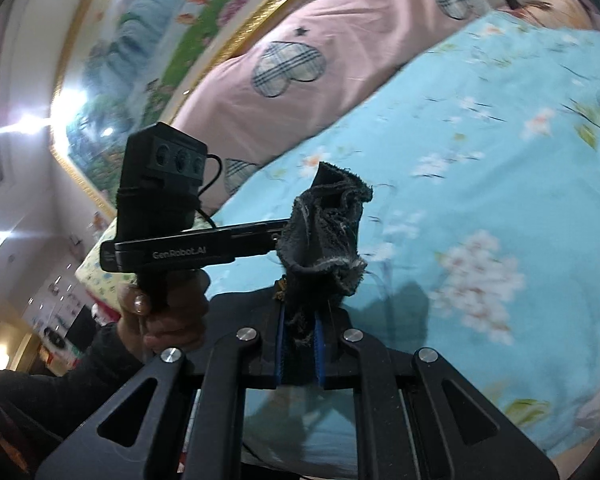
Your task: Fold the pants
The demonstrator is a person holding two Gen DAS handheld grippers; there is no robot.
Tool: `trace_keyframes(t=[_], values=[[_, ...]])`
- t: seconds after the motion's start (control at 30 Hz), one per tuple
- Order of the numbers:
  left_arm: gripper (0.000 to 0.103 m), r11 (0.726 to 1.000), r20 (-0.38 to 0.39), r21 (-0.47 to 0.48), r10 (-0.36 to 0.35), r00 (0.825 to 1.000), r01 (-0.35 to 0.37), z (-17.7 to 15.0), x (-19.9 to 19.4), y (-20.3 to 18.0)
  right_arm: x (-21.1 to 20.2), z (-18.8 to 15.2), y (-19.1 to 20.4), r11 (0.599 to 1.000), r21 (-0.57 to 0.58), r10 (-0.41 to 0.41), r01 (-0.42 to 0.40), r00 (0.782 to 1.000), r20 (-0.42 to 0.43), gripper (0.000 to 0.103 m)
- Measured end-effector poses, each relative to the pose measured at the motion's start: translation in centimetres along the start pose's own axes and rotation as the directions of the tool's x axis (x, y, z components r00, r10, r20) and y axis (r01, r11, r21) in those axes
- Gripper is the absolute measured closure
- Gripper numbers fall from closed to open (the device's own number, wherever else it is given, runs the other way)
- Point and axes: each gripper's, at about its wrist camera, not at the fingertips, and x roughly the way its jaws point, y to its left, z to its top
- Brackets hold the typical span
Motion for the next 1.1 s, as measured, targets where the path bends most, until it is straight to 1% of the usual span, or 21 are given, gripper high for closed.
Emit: trace_keyframes(t=[0.17, 0.3, 0.4, 0.5, 0.57, 0.63, 0.73, 0.9, 1.1], values=[[0.092, 0.999, 0.07, -0.031, 0.008, 0.998, -0.006, -1.1, -3.4, 1.0, 1.7, 0.7, 2.7, 0.997, -0.038, 0.059, -0.06, 0.998, -0.018, 0.09], [0.092, 0.999, 0.12, -0.053, 0.019, 0.993, -0.013, -2.8, -6.1, 2.0, 3.6, 1.1, 4.8, 0.991, -0.075, 0.11, -0.115, 0.992, -0.058, 0.09], [0.092, 0.995, 0.151, -0.093, 0.034, 0.988, -0.021, -4.3, -7.9, 3.3, 5.5, 0.9, 6.1, 0.984, -0.091, 0.142, -0.151, 0.985, -0.099, 0.09], [0.092, 0.989, 0.169, -0.146, 0.049, 0.984, -0.024, -6.3, -9.4, 5.0, 7.3, 0.5, 6.9, 0.98, -0.081, 0.168, -0.18, 0.976, -0.138, 0.09], [0.093, 0.986, 0.174, -0.163, 0.066, 0.983, -0.038, -7.2, -9.9, 5.6, 8.3, 0.2, 7.1, 0.978, -0.076, 0.182, -0.196, 0.97, -0.161, 0.09], [0.096, 0.981, 0.178, -0.188, 0.084, 0.98, -0.05, -8.6, -10.6, 6.4, 9.6, -0.4, 7.4, 0.975, -0.073, 0.191, -0.208, 0.964, -0.185, 0.09], [0.096, 0.972, 0.18, -0.226, 0.105, 0.978, -0.063, -10.2, -10.9, 7.6, 11.5, -1.3, 7.7, 0.974, -0.069, 0.195, -0.215, 0.956, -0.22, 0.09], [0.096, 0.951, 0.175, -0.303, 0.125, 0.977, -0.067, -13.2, -11.0, 10.0, 14.3, -2.6, 7.8, 0.974, -0.062, 0.191, -0.216, 0.94, -0.282, 0.09], [0.096, 0.922, 0.146, -0.379, 0.151, 0.978, -0.085, -16.4, -10.8, 12.0, 16.8, -4.0, 7.6, 0.977, -0.064, 0.169, -0.206, 0.917, -0.362, 0.09]])
